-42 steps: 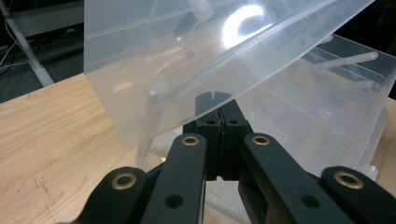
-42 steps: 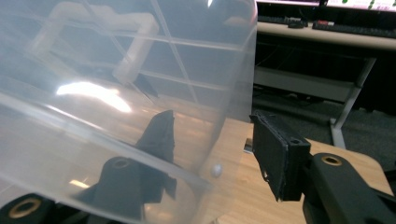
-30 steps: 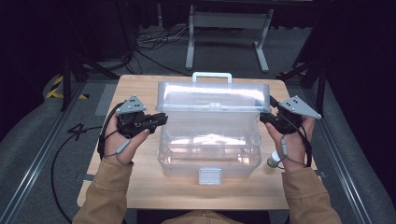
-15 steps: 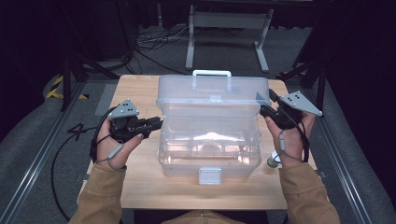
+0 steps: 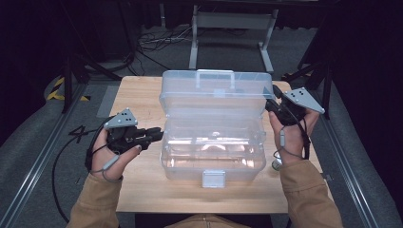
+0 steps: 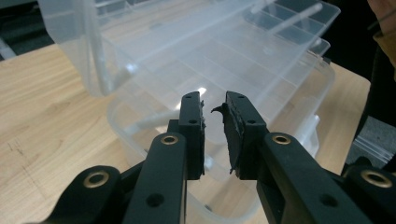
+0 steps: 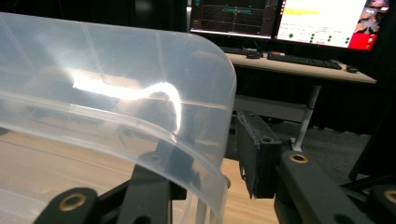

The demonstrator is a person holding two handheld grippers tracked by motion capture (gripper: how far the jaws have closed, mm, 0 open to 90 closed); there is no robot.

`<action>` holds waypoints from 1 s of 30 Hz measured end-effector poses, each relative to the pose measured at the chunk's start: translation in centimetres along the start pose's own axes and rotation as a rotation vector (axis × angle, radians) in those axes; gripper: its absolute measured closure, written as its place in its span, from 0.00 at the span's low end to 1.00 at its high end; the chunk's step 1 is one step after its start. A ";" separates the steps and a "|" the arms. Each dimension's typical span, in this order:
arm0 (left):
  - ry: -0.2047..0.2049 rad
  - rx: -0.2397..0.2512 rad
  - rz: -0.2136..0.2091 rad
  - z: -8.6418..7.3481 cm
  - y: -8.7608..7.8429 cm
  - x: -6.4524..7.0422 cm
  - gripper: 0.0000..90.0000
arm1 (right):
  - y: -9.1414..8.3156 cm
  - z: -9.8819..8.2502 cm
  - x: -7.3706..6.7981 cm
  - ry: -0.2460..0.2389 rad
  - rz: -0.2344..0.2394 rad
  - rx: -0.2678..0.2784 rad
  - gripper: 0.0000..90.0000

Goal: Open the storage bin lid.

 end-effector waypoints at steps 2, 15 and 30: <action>0.004 -0.018 -0.006 -0.4 0.0 0.1 0.86 | 0.2 0.2 -0.1 0.005 -0.003 -0.004 0.79; 0.060 -0.117 -0.122 -2.5 0.7 2.0 0.80 | 1.8 0.3 0.6 0.007 -0.005 -0.084 0.86; 0.157 -0.297 -0.241 -5.9 4.6 3.5 0.67 | 2.9 0.4 1.0 0.044 0.040 -0.142 0.86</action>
Point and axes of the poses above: each handheld gripper's, and its own axes: y roughly forward along the jaws, z roughly out of its top, x roughly to its right, the point moved 9 cm from there along y, roughly forward along the jaws, and after that the axes turned 2 degrees about -z, right-handed, at the moved point
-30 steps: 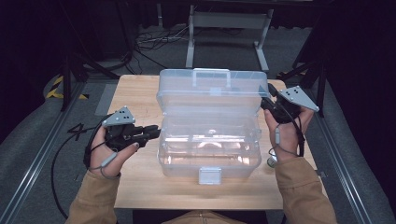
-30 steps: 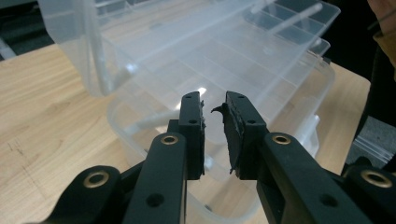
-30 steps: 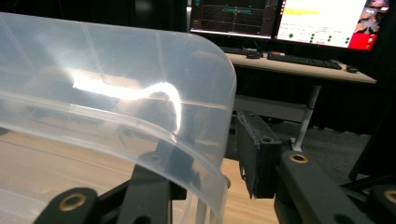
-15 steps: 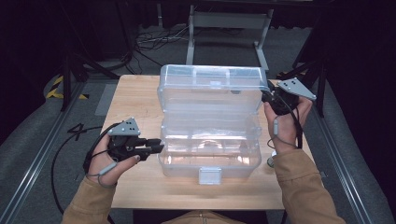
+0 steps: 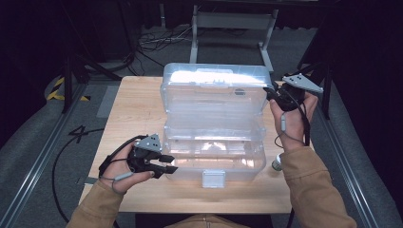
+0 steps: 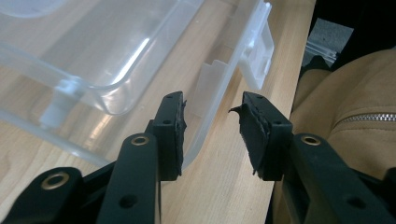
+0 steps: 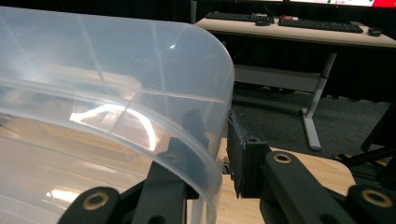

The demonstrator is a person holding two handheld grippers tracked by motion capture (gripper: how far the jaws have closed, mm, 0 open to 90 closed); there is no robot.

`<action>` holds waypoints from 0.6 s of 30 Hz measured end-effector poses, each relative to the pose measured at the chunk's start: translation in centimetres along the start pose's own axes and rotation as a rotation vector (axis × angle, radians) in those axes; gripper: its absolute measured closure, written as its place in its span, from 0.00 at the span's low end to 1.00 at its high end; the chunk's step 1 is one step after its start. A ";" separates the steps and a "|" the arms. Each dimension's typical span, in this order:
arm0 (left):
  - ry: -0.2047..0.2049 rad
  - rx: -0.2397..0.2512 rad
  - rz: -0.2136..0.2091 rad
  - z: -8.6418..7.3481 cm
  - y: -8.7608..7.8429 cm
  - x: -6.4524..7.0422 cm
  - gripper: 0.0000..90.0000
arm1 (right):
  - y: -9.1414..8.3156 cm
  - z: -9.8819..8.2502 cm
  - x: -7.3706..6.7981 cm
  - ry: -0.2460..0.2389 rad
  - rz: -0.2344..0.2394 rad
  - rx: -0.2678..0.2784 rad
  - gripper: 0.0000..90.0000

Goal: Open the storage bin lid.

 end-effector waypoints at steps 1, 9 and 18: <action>0.000 -0.009 -0.001 -0.1 0.3 0.0 0.67 | 0.1 0.0 0.0 -0.002 0.005 -0.001 0.86; -0.009 -0.064 -0.032 -0.8 2.3 -0.1 0.67 | 0.5 0.1 0.2 0.008 0.014 -0.015 0.86; -0.011 -0.096 -0.028 -1.4 3.7 -0.4 0.71 | 0.9 0.2 0.3 0.016 0.010 0.003 0.86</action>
Point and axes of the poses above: each handheld gripper's, and its own axes: y roughly forward along the jaws, z roughly out of its top, x roughly to its right, the point moved 9 cm from there along y, roughly forward along the jaws, and after that the axes turned 2 degrees about -z, right-handed, at the moved point
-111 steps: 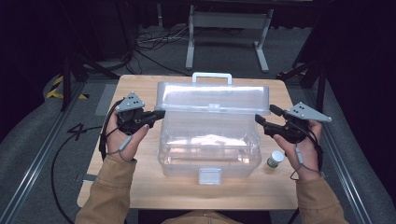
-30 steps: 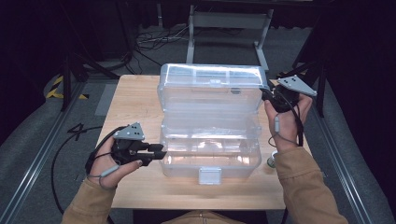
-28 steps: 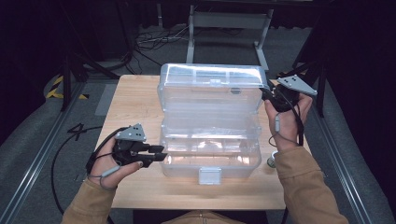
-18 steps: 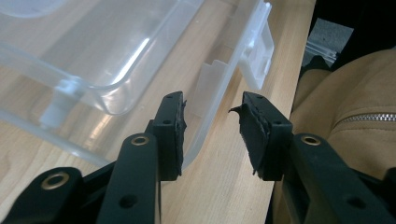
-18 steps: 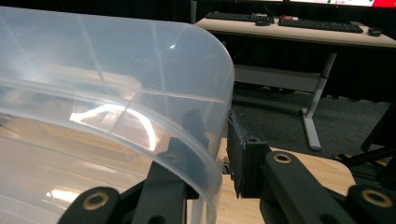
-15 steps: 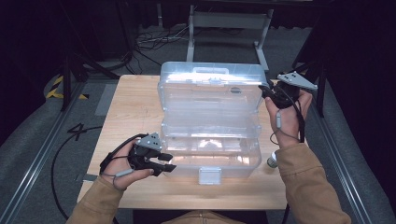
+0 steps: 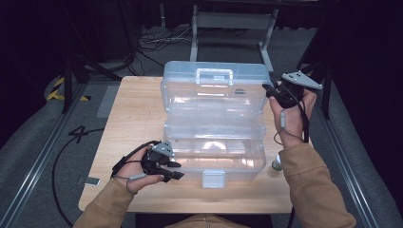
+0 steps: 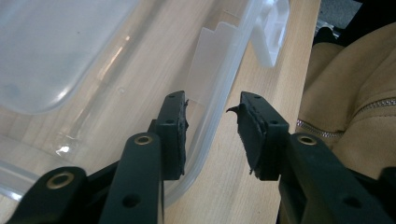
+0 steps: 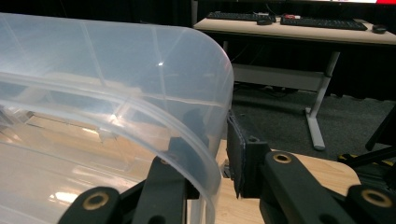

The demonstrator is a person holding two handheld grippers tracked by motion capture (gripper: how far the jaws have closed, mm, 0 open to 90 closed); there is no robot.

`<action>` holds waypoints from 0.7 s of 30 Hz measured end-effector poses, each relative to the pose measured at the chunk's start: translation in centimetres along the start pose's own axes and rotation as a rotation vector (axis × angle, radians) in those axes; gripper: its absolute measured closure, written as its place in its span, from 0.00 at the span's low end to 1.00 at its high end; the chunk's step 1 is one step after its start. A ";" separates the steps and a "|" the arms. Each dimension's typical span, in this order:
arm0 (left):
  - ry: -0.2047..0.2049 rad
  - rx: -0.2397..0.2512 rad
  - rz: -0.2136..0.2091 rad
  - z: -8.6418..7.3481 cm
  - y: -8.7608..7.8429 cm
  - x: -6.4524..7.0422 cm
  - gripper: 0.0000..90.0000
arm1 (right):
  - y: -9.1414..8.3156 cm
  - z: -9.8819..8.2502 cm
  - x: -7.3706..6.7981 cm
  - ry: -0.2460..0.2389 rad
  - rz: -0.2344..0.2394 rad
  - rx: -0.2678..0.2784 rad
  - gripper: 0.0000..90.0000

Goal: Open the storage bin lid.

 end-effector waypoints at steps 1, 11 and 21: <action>0.003 -0.002 0.009 0.0 0.0 -0.1 0.75 | 0.1 0.0 0.0 0.003 -0.001 0.003 0.86; 0.043 -0.018 0.021 -0.1 0.9 -0.3 0.83 | 0.6 0.3 0.2 0.010 -0.020 0.028 0.86; 0.025 0.004 -0.005 0.0 1.3 -0.3 0.84 | 1.5 0.3 0.4 -0.020 -0.070 0.012 0.90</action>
Point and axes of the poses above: each handheld gripper's, and its own axes: y roughly forward along the jaws, z roughly out of its top, x roughly to its right, the point moved 9 cm from there along y, roughly forward along the jaws, and after that the axes turned 2 degrees about -z, right-handed, at the moved point
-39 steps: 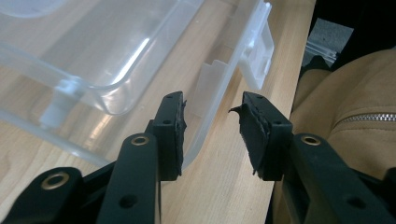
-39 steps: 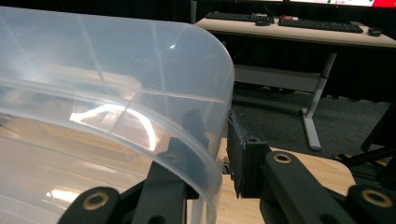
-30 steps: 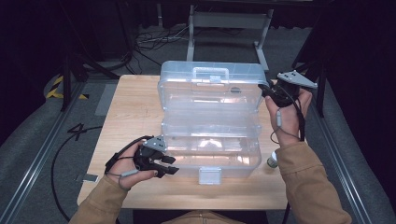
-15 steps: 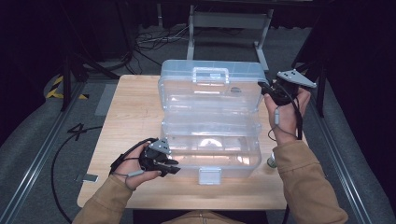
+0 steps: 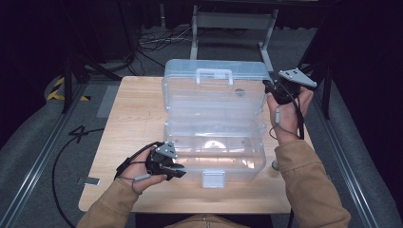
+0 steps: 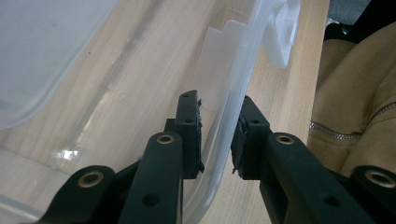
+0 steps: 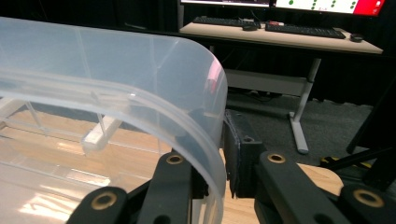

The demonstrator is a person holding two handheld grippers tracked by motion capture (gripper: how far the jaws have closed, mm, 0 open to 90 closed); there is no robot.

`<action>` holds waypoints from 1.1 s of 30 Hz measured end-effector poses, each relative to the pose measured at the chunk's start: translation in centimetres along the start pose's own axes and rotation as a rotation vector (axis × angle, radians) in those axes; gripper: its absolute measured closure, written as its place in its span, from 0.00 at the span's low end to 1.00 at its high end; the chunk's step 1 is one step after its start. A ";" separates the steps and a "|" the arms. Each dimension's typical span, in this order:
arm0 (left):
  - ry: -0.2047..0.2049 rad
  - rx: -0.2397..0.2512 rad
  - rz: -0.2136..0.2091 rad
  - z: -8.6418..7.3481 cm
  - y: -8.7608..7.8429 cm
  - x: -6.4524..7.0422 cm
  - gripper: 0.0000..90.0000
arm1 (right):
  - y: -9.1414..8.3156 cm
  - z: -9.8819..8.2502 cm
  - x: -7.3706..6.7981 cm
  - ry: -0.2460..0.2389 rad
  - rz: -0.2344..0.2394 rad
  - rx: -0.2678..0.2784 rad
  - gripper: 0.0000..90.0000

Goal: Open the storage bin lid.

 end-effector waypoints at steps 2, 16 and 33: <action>-0.001 0.000 0.000 0.0 0.1 0.0 0.84 | 0.3 0.0 0.0 0.002 -0.002 -0.006 0.91; 0.025 0.027 0.035 -0.1 0.1 0.0 0.83 | 2.6 0.3 0.4 0.013 0.006 -0.085 0.91; 0.012 0.026 0.035 -0.1 0.2 0.0 0.82 | 5.5 0.1 1.0 0.047 0.040 -0.159 0.91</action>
Point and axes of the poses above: each handheld gripper's, and its own axes: y roughly forward along the jaws, z roughly out of its top, x roughly to its right, the point moved 9 cm from there along y, roughly forward along the jaws, and after that the axes turned 2 degrees about -z, right-handed, at the moved point
